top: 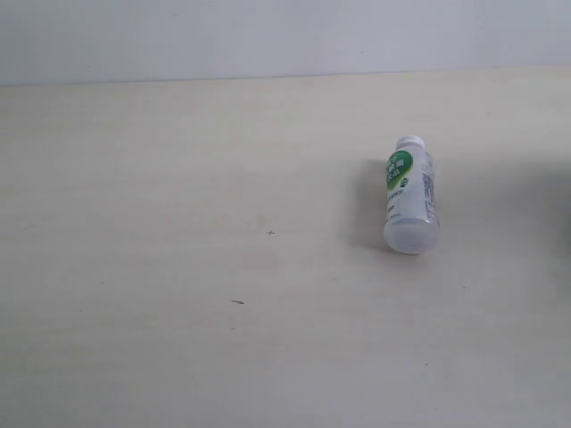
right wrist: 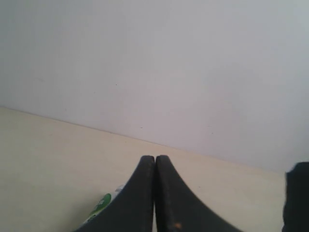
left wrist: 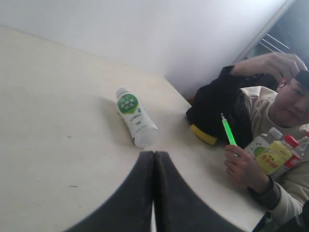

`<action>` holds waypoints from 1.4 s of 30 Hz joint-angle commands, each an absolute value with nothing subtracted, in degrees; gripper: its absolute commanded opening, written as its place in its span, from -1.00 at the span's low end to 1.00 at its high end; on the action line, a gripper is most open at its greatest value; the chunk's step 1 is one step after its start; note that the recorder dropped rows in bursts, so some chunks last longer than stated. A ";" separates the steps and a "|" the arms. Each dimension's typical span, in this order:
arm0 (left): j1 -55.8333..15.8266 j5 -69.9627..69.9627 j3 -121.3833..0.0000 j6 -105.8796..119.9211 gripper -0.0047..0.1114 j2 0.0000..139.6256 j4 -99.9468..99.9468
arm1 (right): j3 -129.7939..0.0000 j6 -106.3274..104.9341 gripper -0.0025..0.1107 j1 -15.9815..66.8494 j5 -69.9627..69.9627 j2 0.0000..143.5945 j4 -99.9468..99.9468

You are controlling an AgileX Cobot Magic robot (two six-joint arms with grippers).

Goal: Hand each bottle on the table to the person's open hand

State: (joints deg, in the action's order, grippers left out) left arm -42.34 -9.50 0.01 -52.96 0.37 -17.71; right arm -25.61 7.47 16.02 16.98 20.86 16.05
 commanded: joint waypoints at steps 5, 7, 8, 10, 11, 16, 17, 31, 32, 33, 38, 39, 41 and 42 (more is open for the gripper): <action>-42.32 -9.15 0.00 -52.73 -0.92 0.00 -17.45 | -25.47 7.69 -0.96 15.66 15.94 20.63 15.46; -42.32 -9.15 0.00 -52.72 -0.92 0.00 -17.56 | -25.47 7.69 -0.96 15.66 15.94 20.63 15.46; -42.32 -9.15 0.00 -52.72 -0.92 0.00 -17.56 | -25.47 7.69 -0.96 15.66 15.94 20.63 15.46; -42.32 -9.15 0.00 -52.72 -0.92 0.00 -17.56 | -25.47 7.69 -0.96 15.66 15.83 20.63 15.46; -42.32 -9.15 0.00 -52.72 -0.92 0.00 -17.56 | -25.47 7.69 -0.96 15.66 15.83 20.63 15.46; -42.32 -9.15 0.00 -52.72 -0.92 0.00 -17.56 | -25.47 8.15 -0.96 15.66 13.55 20.63 15.16; -42.32 -9.15 0.00 -52.72 -0.92 0.00 -17.56 | -25.47 9.00 -0.96 15.66 12.43 20.63 15.02; -42.32 -9.15 0.00 -52.72 -0.92 0.00 -17.56 | -31.02 18.21 -0.88 21.03 11.33 38.69 13.91; -42.32 -9.15 0.00 -52.72 -0.92 0.00 -17.56 | -32.13 18.02 -0.88 21.66 11.78 41.86 13.91; -42.32 -9.15 0.00 -52.72 -0.92 0.00 -17.56 | -33.31 17.92 -0.88 22.13 12.00 45.08 14.16; -42.32 -9.15 0.00 -52.72 -0.92 0.00 -17.56 | -39.79 17.09 -0.86 22.69 17.19 60.91 13.73; -42.32 -9.15 0.00 -52.72 -0.92 0.00 -17.56 | -41.05 17.09 -0.82 22.69 19.06 63.69 13.73; -42.32 -9.15 0.00 -52.72 -0.92 0.00 -17.56 | -44.30 17.09 -0.66 22.69 22.21 70.57 13.59; -42.32 -9.15 0.00 -52.72 -0.92 0.00 -17.56 | -45.88 17.25 -0.57 22.69 23.12 73.91 13.59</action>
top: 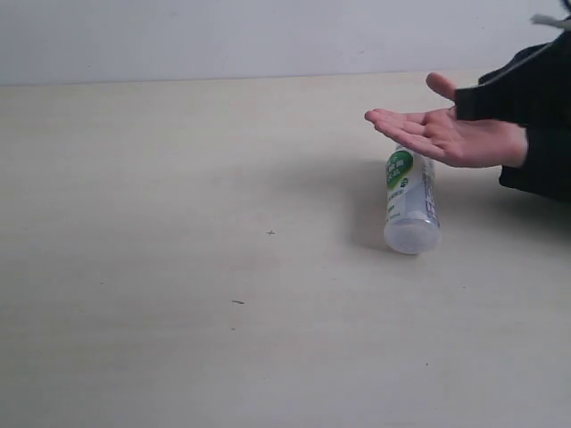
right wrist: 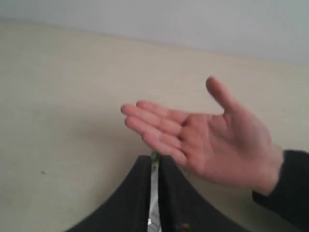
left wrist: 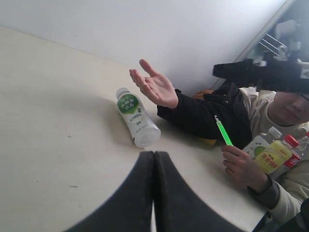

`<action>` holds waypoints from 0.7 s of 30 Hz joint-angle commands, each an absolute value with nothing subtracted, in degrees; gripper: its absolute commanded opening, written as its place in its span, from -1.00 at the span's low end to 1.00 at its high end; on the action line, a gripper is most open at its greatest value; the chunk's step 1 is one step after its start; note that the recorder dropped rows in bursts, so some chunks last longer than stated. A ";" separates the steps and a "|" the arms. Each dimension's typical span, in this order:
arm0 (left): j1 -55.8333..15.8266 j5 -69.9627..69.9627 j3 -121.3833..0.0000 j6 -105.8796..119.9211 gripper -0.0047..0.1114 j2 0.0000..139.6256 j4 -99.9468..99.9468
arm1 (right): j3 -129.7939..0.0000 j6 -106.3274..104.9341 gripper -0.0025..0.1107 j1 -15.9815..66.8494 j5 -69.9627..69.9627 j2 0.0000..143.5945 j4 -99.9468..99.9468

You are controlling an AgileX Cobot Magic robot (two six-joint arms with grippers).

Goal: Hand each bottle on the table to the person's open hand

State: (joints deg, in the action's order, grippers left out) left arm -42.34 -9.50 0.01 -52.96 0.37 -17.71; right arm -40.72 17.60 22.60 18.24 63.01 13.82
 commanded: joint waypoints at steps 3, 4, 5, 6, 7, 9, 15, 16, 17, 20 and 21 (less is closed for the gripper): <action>-42.32 -9.15 0.00 -52.72 -0.92 0.00 -17.56 | -49.70 19.24 -0.17 22.69 24.11 82.39 13.00; -42.32 -9.15 0.00 -52.72 -0.92 0.00 -17.56 | -50.95 19.55 -0.02 22.69 24.11 85.06 12.36; -42.32 -9.15 0.00 -52.72 -0.92 0.00 -17.56 | -52.05 19.55 0.12 22.69 24.11 87.60 11.39; -42.32 -9.15 0.00 -52.72 -0.92 0.00 -17.56 | -53.05 19.55 0.24 22.69 24.11 89.94 10.84; -42.32 -9.15 0.00 -52.72 -0.92 0.00 -17.56 | -53.71 19.64 0.31 22.69 24.11 91.70 10.40; -42.32 -9.15 0.00 -52.72 -0.92 0.00 -17.56 | -54.93 19.76 0.43 22.69 24.11 95.52 9.25; -42.32 -9.15 0.00 -52.72 -0.92 0.00 -17.56 | -55.94 26.28 0.63 22.69 20.67 103.95 8.98; -42.32 -9.15 0.00 -52.72 -0.92 0.00 -17.56 | -55.94 27.66 0.64 22.69 19.53 104.41 8.98; -42.32 -9.15 0.00 -52.72 -0.92 0.00 -17.56 | -55.94 30.11 0.66 22.69 17.89 105.01 9.10; -42.32 -9.15 0.00 -52.72 -0.92 0.00 -17.56 | -55.94 33.56 0.66 22.69 16.50 106.07 9.22; -42.32 -9.15 0.00 -52.72 -0.92 0.00 -17.56 | -55.94 34.10 0.66 22.69 16.11 106.54 9.22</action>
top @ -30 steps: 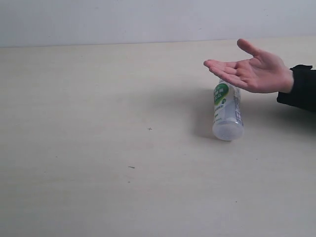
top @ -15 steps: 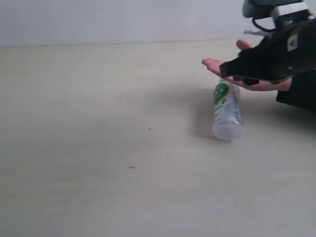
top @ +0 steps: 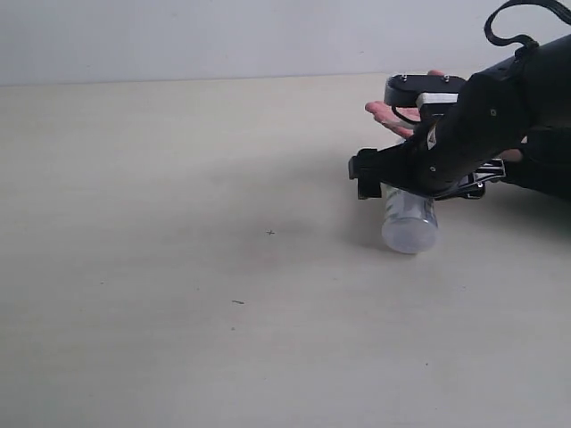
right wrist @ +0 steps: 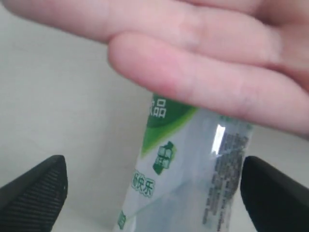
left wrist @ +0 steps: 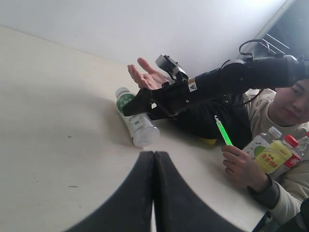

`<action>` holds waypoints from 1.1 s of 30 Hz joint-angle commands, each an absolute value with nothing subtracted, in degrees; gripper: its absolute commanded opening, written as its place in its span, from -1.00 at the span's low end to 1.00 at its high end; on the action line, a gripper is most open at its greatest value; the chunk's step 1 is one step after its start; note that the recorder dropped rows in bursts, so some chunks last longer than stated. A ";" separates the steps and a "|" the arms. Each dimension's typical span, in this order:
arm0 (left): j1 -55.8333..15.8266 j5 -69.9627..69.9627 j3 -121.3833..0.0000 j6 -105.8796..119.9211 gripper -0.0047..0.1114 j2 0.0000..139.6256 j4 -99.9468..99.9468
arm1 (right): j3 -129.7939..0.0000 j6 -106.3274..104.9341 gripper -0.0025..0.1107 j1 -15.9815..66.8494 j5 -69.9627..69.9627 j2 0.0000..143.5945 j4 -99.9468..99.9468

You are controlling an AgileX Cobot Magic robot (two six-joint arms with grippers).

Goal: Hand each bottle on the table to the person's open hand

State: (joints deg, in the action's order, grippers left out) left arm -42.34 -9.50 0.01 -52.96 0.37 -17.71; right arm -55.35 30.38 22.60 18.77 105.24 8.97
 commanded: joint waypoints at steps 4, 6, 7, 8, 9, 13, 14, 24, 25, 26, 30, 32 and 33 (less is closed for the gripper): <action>-42.32 -9.15 0.00 -52.72 -0.92 0.00 -17.56 | -55.94 34.10 0.66 22.69 15.07 107.81 9.22; -42.32 -9.15 0.00 -52.72 -0.92 0.00 -17.56 | -55.94 34.10 0.66 22.69 14.00 108.37 9.22; -42.32 -9.15 0.00 -52.72 -0.92 0.00 -17.56 | -55.94 34.10 0.66 22.69 13.56 108.79 9.22; -42.32 -9.15 0.00 -52.72 -0.92 0.00 -17.56 | -55.94 34.58 0.66 22.69 13.41 109.12 9.36; -42.32 -9.15 0.00 -52.72 -0.92 0.00 -17.56 | -55.94 34.58 0.64 22.69 13.29 109.30 9.64; -42.32 -9.15 0.00 -52.72 -0.92 0.00 -17.56 | -55.94 34.58 0.49 22.58 12.72 109.53 10.56; -42.32 -9.15 0.00 -52.72 -0.92 0.00 -17.56 | -55.94 34.58 0.41 22.58 12.57 109.53 10.67; -42.32 -9.15 0.00 -52.72 -0.92 0.00 -17.56 | -55.94 35.09 -0.73 22.18 13.19 109.53 10.87; -42.32 -9.15 0.00 -52.72 -0.92 0.00 -17.56 | -55.94 35.09 -0.77 22.18 13.19 109.53 10.87; -42.32 -9.15 0.00 -52.72 -0.92 0.00 -17.56 | -55.94 35.09 -0.82 22.18 13.19 109.42 10.87; -42.32 -9.15 0.00 -52.72 -0.92 0.00 -17.56 | -55.94 34.50 -0.96 22.70 13.65 109.15 11.00; -42.32 -9.15 0.00 -52.72 -0.92 0.00 -17.56 | -55.94 34.50 -0.96 23.05 13.65 108.62 11.10; -42.32 -9.15 0.00 -52.72 -0.92 0.00 -17.56 | -55.94 34.50 -0.96 23.30 13.65 107.96 11.10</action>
State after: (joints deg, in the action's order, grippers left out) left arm -42.34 -9.50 0.01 -52.96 0.37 -17.71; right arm -55.60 35.10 22.72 13.79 109.47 10.45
